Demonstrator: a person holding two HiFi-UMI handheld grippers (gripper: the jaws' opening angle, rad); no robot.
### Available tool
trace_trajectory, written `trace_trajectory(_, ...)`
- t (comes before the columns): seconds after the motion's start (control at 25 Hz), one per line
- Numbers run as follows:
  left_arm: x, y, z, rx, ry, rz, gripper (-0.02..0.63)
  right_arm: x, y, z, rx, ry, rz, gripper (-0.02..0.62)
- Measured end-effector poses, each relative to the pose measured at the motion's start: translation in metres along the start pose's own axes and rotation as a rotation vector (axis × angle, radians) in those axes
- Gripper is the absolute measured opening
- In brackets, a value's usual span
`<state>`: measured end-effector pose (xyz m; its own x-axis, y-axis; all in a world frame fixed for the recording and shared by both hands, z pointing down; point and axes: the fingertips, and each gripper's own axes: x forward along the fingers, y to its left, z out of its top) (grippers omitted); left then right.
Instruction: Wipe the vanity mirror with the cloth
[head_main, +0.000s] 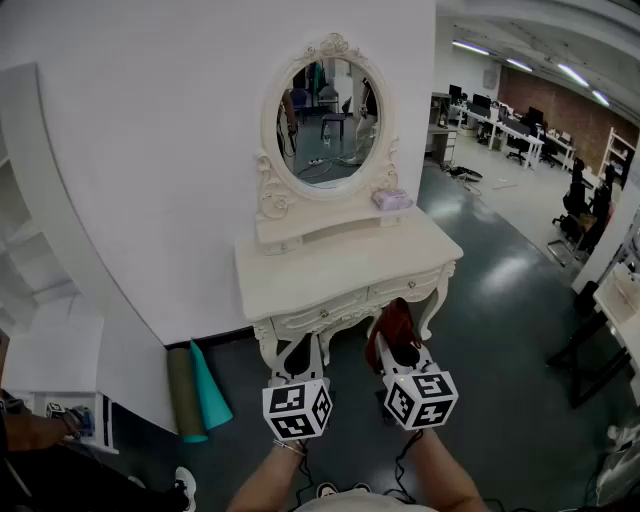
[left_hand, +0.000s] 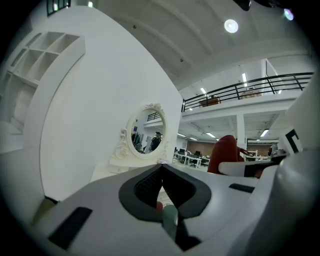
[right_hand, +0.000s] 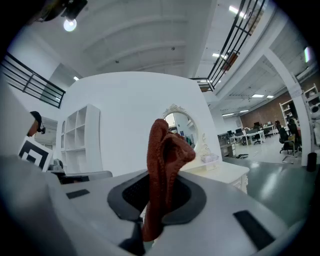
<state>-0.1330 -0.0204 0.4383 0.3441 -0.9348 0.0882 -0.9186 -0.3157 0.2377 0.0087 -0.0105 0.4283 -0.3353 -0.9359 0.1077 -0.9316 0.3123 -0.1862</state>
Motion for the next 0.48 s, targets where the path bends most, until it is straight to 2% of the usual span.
trace_trajectory(0.48,-0.004,0.017,-0.001,-0.003,0.016,-0.013,0.011,0.004,0.014,-0.003,0.005,0.004,-0.013,0.057)
